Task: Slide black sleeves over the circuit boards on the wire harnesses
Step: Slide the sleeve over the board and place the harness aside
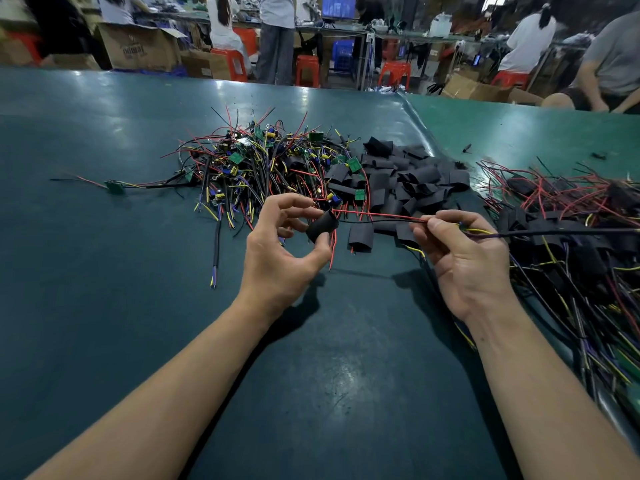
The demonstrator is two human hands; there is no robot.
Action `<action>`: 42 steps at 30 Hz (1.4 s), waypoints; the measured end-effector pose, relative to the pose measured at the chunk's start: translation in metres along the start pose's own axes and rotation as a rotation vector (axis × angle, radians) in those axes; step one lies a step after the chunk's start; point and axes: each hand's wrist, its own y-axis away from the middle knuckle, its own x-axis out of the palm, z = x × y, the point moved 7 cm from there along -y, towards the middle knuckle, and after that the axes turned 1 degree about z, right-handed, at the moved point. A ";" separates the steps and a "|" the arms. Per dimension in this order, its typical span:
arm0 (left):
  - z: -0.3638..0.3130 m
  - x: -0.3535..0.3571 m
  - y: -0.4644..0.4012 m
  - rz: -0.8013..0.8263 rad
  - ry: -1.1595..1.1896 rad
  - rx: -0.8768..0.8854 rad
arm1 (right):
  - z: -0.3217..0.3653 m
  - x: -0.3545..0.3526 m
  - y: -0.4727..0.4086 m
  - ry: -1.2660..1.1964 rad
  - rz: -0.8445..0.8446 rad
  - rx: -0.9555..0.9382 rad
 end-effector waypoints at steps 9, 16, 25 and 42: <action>0.006 0.000 -0.002 -0.016 -0.035 -0.026 | -0.002 -0.001 0.000 0.002 -0.013 0.035; 0.005 0.002 -0.001 0.015 -0.053 -0.020 | -0.001 -0.002 0.002 -0.025 -0.039 0.069; 0.002 0.002 -0.001 0.018 -0.039 -0.019 | -0.008 -0.001 0.002 0.016 -0.039 0.124; -0.017 0.025 0.009 0.310 -0.307 0.235 | -0.030 0.031 0.020 0.162 0.272 0.282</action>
